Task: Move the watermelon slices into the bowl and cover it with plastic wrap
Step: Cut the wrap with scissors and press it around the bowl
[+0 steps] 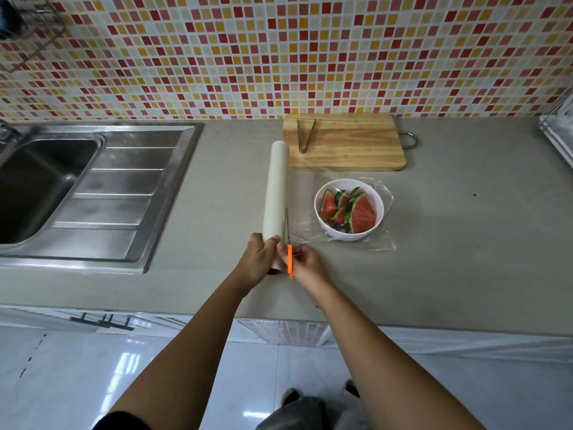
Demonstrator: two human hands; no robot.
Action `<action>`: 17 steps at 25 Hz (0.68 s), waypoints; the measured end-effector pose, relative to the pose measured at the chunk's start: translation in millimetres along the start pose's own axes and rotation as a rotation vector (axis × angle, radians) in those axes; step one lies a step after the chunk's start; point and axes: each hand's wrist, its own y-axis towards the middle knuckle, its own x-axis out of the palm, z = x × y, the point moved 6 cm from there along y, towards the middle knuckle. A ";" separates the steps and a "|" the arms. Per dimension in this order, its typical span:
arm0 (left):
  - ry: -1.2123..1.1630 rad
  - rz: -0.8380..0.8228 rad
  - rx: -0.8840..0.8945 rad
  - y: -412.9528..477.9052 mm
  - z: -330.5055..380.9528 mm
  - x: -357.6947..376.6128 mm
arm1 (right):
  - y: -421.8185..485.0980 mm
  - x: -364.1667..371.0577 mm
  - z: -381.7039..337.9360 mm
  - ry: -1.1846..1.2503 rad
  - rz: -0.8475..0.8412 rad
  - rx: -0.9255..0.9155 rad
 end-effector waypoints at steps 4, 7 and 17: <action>-0.015 -0.002 -0.003 -1.4 1.3 0.0 | 6.0 -2.0 -2.3 -0.005 0.031 0.005; -0.007 -0.003 -0.005 -1.9 2.3 -0.9 | 9.1 -1.7 -5.5 -0.022 0.043 0.008; -0.016 -0.005 -0.010 -3.7 5.8 -0.6 | 23.0 -2.8 -15.1 -0.020 0.066 0.014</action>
